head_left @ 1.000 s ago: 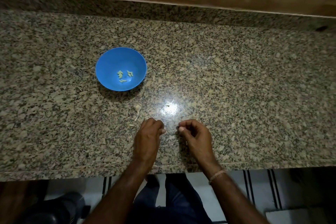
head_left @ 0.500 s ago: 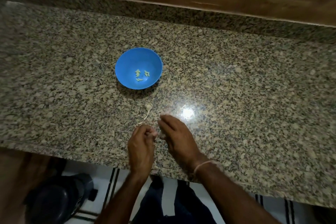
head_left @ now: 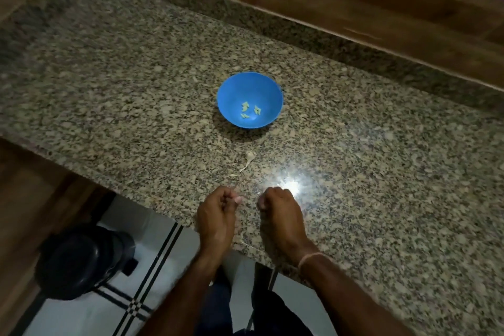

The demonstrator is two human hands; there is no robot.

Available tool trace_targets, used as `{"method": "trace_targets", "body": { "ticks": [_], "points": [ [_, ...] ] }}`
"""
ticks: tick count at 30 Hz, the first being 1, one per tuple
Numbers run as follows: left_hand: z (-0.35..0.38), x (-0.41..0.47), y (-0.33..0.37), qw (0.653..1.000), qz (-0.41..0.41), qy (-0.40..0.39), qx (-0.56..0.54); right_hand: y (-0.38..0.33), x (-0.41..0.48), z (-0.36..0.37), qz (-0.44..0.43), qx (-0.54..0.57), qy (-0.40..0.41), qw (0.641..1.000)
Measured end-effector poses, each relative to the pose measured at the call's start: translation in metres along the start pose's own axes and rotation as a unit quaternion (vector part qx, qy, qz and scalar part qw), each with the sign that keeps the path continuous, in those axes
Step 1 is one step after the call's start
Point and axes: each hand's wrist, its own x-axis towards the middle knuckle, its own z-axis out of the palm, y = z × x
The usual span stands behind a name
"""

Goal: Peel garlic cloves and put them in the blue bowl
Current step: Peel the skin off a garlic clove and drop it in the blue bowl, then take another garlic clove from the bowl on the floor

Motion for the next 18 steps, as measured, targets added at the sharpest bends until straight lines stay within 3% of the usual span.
{"method": "trace_targets", "body": {
  "ticks": [1,3,5,8,18],
  "points": [
    [-0.006,-0.001,-0.003,1.000,-0.005,0.006,-0.020,-0.012,-0.003,0.001,0.069,0.118,-0.026,0.990],
    [-0.023,-0.003,-0.009,0.999,-0.004,0.035,-0.038,-0.046,-0.002,0.003,0.171,0.355,-0.050,0.918],
    [-0.050,-0.003,-0.020,0.996,-0.016,0.071,-0.054,-0.087,0.004,0.012,0.209,0.468,-0.106,0.852],
    [-0.105,-0.009,-0.051,0.987,-0.033,0.130,-0.085,-0.145,0.007,0.054,0.183,0.514,-0.209,0.812],
    [-0.343,-0.060,-0.233,0.924,-0.147,0.328,-0.129,-0.352,-0.048,0.269,0.225,0.483,-0.358,0.767]
  ]
}}
